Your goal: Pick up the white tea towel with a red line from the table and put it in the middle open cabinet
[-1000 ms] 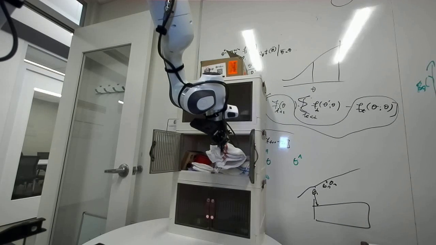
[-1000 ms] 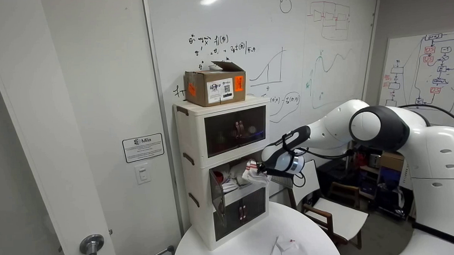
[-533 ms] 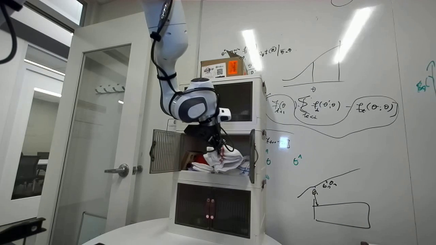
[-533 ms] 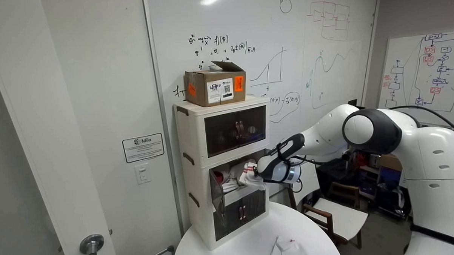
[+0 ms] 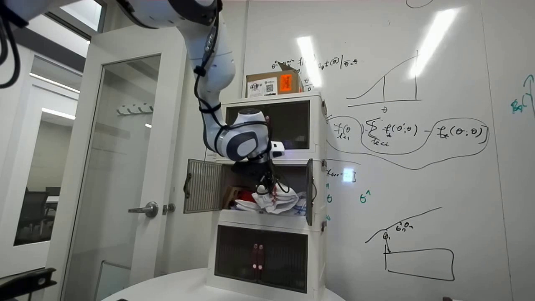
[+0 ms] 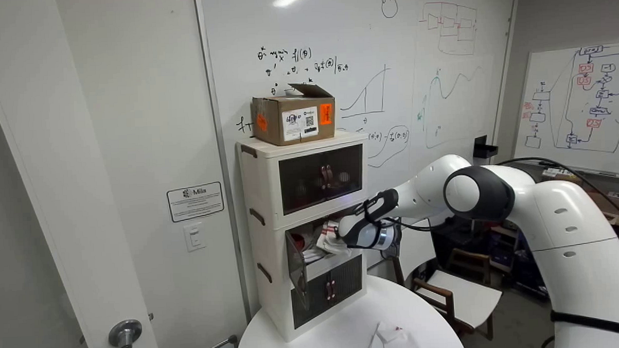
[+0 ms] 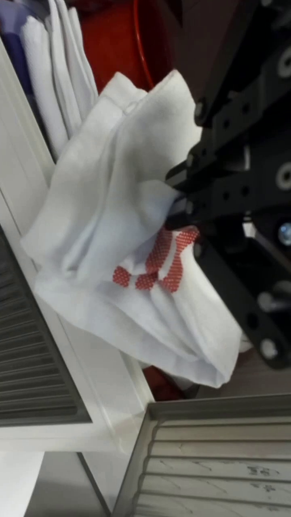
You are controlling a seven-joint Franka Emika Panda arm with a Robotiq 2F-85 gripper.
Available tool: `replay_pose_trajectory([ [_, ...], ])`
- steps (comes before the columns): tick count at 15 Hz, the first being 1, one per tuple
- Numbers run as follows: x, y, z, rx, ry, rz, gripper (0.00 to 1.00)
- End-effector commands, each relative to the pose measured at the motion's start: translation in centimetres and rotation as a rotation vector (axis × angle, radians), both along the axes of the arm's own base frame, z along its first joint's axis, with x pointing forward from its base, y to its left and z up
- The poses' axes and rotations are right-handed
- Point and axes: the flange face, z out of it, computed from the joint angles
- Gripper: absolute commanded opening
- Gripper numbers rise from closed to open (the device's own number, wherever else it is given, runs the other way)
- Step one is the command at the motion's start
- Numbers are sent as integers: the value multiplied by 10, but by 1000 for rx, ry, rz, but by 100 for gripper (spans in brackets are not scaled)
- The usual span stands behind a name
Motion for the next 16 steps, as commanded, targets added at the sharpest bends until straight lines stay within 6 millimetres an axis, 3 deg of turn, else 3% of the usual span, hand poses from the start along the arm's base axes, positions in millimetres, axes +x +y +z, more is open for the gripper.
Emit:
replay_pose_trajectory([
  [1,46,-8,-4,-37,-24,2,2],
  [8,100,-3,1,-70,-81,21,2],
  [14,118,-2,-14,-60,-100,-12,3],
  [15,119,-2,-17,-63,-84,-10,32],
  [16,120,-3,-20,-62,-77,-13,34],
])
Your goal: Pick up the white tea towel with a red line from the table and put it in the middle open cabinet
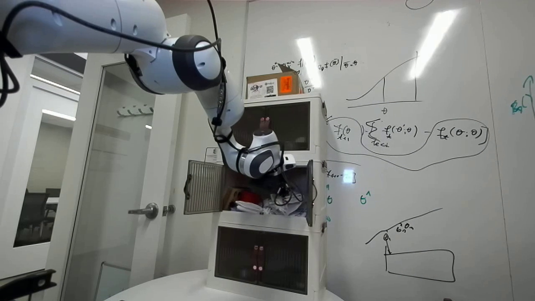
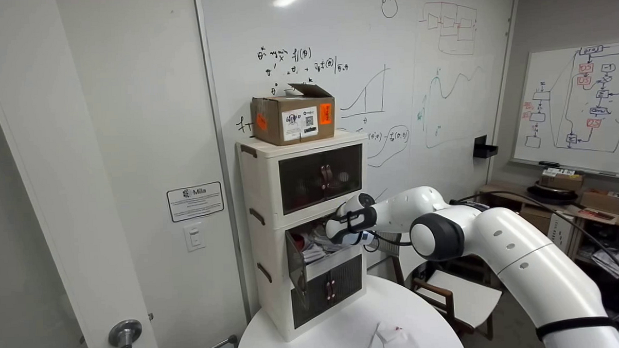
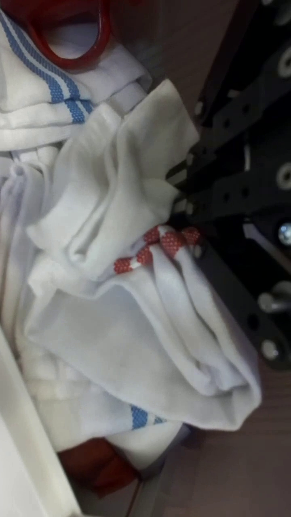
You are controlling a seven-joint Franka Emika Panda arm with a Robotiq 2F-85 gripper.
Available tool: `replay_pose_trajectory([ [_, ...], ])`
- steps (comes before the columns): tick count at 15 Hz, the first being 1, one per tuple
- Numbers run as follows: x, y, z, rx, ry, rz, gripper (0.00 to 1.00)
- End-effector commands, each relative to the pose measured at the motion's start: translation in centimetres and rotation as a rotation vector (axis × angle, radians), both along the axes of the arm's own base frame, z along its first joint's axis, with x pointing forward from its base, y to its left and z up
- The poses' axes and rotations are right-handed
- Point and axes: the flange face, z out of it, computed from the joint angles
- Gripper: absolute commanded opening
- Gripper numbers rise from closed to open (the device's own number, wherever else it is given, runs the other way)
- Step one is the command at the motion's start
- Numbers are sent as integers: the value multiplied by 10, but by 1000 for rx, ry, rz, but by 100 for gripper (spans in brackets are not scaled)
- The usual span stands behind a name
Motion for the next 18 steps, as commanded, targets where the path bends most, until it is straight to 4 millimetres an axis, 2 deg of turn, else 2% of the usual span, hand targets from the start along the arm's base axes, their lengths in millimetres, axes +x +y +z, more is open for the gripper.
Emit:
replay_pose_trajectory([
  [1,17,1,7,-1,1,-8,40],
  [6,12,-6,11,76,90,35,76],
  [9,2,-11,17,134,149,63,98],
  [13,-27,-21,32,209,270,127,100],
  [18,-74,-61,61,164,399,91,100],
])
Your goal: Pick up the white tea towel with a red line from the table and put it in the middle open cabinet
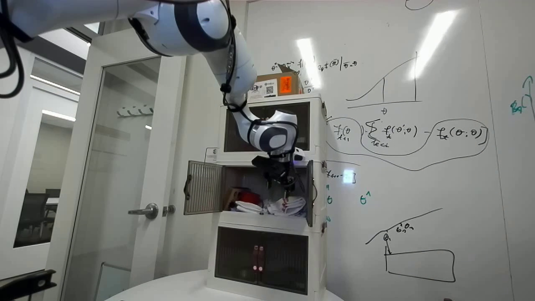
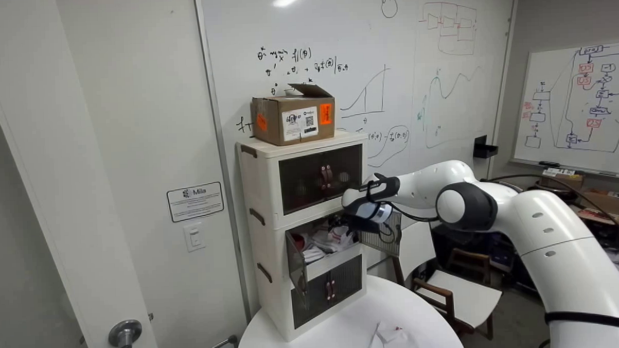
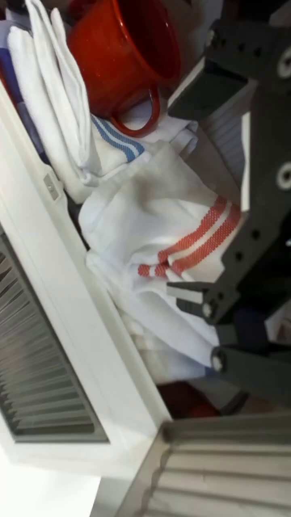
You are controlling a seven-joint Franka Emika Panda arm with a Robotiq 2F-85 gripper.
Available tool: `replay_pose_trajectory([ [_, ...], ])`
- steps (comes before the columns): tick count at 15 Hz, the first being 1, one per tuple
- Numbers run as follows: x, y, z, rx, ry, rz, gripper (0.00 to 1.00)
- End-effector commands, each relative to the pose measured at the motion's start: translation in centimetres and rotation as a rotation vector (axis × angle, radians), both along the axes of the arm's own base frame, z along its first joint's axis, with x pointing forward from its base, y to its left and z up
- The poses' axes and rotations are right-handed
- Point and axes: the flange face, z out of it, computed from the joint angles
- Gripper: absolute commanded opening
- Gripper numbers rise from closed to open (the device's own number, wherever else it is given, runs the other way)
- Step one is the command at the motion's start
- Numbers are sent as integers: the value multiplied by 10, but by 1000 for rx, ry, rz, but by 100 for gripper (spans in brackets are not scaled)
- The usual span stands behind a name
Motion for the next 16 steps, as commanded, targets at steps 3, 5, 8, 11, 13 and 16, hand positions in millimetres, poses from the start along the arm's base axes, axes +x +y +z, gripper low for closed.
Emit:
replay_pose_trajectory([
  [3,-76,-29,19,-107,205,58,100],
  [5,-102,-22,7,-107,290,127,100],
  [8,-135,-10,-27,-148,434,192,100],
  [11,-166,8,-62,-268,546,235,100],
  [13,-181,21,-81,-367,597,267,100],
  [16,-176,25,-96,-375,622,283,100],
])
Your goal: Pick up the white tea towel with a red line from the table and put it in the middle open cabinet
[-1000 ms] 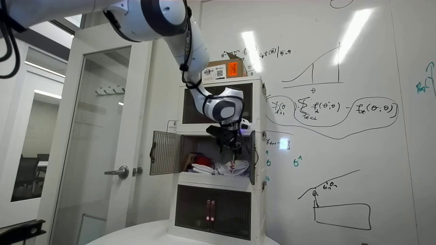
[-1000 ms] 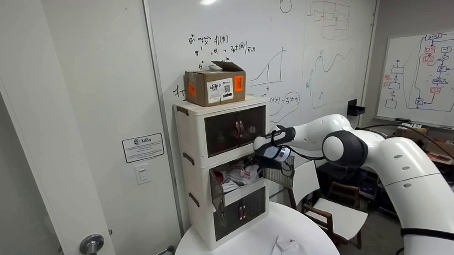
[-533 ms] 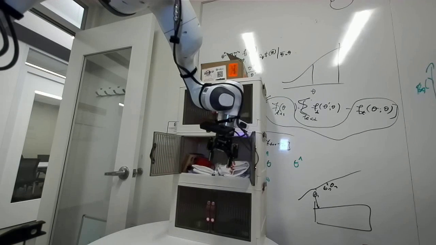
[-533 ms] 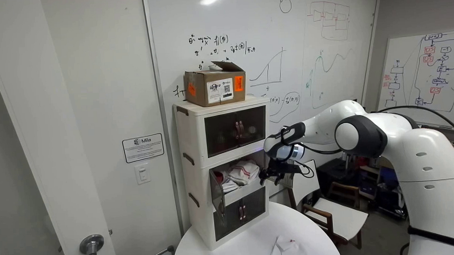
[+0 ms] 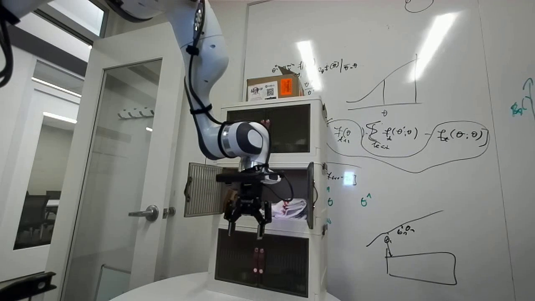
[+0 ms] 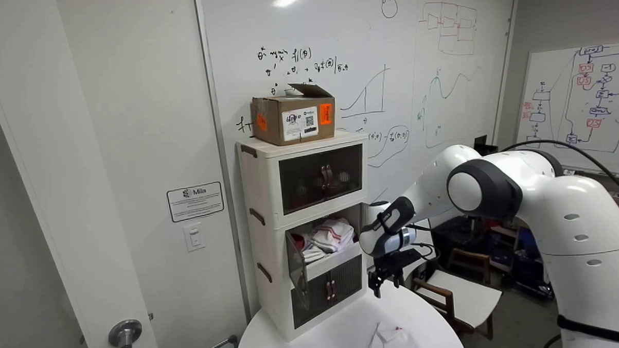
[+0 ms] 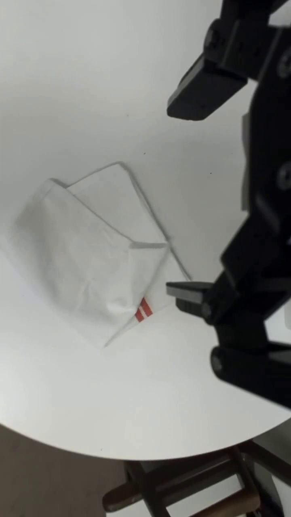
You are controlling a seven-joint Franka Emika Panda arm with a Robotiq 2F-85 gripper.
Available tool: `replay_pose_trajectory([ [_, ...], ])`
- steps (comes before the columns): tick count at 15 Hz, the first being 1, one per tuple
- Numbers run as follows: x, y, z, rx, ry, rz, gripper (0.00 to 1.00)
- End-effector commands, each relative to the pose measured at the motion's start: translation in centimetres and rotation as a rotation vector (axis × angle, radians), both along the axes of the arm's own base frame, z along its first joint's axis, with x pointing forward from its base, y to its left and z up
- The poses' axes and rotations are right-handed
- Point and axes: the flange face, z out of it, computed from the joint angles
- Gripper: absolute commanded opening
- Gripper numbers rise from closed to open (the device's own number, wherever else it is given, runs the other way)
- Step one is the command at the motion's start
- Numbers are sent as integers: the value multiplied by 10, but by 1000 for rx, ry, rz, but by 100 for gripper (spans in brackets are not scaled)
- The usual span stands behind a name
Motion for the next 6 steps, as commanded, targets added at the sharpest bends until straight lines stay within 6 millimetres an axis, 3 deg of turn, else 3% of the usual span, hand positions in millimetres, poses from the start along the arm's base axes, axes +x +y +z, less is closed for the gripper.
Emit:
replay_pose_trajectory([
  [1,-3,7,-4,-21,10,8,100],
  [3,-4,15,-6,-34,15,17,100],
  [6,-4,11,-3,-39,10,12,100],
])
